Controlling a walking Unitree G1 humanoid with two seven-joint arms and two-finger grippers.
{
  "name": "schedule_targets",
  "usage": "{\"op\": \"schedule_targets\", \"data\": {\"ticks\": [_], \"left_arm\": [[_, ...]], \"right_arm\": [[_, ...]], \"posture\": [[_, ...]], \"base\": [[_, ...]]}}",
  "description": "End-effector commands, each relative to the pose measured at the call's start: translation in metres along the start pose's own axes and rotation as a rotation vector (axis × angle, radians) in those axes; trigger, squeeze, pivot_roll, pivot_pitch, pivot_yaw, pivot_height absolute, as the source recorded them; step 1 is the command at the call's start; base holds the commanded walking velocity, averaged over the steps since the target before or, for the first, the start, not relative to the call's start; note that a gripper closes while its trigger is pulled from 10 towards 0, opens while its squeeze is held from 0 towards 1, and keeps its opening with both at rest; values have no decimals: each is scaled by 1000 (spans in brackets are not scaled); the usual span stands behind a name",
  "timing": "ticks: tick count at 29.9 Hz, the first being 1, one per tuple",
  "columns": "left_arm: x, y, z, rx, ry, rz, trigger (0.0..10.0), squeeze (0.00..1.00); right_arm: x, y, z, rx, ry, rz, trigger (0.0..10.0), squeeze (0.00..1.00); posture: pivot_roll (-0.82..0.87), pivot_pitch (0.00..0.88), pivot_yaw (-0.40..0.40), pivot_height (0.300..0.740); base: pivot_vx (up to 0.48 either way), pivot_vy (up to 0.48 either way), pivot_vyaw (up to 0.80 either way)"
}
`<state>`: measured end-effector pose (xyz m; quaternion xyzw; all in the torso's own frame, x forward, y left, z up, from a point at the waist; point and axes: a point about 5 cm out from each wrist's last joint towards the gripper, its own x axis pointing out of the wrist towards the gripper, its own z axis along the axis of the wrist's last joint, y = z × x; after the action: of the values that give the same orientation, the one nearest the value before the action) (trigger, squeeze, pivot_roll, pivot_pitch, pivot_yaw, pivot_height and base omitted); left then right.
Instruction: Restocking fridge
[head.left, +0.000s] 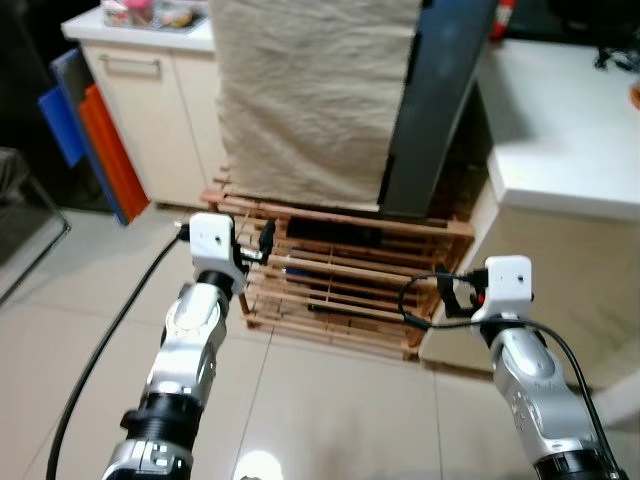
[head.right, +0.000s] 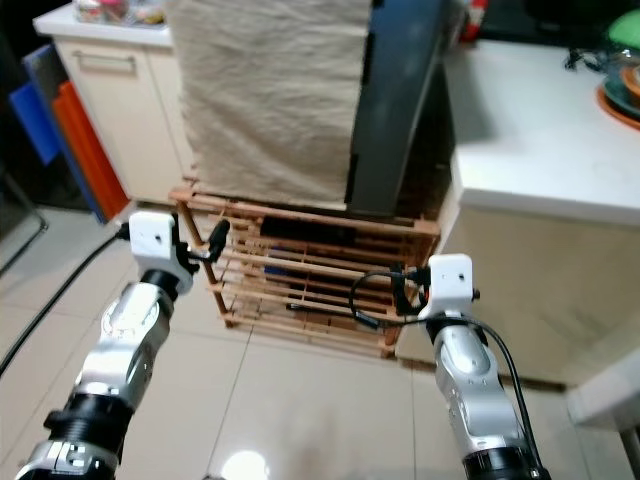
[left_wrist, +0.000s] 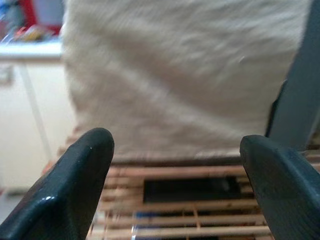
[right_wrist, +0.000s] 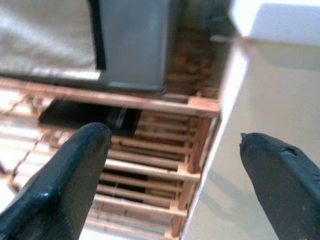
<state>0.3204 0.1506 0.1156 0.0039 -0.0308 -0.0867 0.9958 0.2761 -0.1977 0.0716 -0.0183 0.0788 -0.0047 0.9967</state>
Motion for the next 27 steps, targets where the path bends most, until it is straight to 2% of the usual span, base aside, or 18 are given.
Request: {"op": "schedule_targets", "data": {"ticks": [1,4,11,14,22,25,27], "left_arm": [[3,5,11,47,-29,-12,10000,0],[2,5,22,83,-67,-47,10000,0],[2,12,27,31,-45,-32,10000,0],[2,14,24,34,-31,-31,10000,0],[-12,21,-6,-25,85,26,10000,0],[-19,28,-19,69,127,52,10000,0],[-29,33,-31,159,151,46,10000,0]], "right_arm": [[2,6,-1,27,-15,-7,10000,0],[2,9,-3,35,-20,-3,10000,0],[3,13,-6,48,-23,8,10000,0],[2,12,-6,43,-30,10,10000,0],[-9,-6,-8,8,-47,-37,10000,0],[-14,-12,-7,-13,-66,-72,10000,0],[-16,-15,-3,-20,-96,-100,10000,0]], "posture": [[-166,0,69,740],[-162,0,71,740],[-150,0,62,740],[-154,0,57,740],[-182,0,48,740],[-183,0,51,740],[-184,0,52,740]], "base": [[0,480,-775],[0,480,-775],[0,480,-775],[0,480,-775],[0,479,-775],[0,476,-775],[0,476,-775]]}}
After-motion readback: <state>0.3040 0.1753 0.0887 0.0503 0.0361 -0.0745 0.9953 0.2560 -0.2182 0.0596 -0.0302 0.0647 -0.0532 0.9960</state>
